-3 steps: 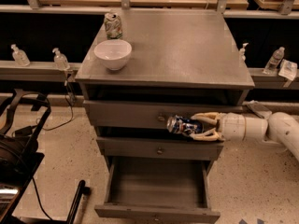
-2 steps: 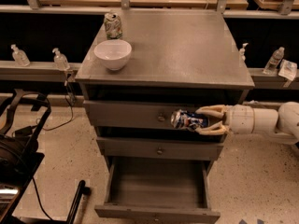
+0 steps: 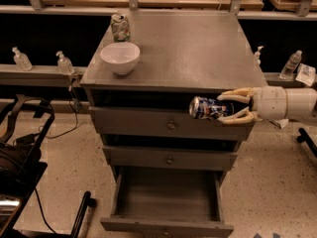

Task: Pick pepsi can from bottom drawer and place on counter

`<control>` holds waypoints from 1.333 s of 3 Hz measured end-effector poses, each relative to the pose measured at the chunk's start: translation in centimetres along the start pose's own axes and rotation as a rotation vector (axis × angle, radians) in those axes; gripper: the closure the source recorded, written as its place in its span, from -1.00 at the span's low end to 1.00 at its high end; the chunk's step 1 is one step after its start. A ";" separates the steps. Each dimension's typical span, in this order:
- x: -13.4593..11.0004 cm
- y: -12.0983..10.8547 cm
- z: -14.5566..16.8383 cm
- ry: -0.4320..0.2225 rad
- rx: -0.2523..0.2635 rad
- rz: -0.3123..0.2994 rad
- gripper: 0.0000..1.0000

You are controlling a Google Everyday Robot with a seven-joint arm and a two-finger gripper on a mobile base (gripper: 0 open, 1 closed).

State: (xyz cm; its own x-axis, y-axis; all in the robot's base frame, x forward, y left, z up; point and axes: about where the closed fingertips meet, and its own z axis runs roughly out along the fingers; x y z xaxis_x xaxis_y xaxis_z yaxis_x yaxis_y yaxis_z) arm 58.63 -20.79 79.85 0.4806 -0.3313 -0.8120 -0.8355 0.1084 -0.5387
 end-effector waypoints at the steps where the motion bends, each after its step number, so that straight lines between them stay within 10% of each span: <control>1: -1.4 -2.3 -0.6 0.021 -0.009 -0.028 1.00; 4: -4.1 -8.1 -1.3 0.049 0.009 -0.054 1.00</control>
Offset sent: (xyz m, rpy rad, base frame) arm 0.0291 -0.0193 0.0800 -0.0930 -0.0741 -0.0299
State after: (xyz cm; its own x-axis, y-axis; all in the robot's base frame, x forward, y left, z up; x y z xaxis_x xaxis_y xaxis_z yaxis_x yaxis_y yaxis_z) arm 63.07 -21.55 87.78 0.5109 -0.3821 -0.7701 -0.8064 0.0974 -0.5833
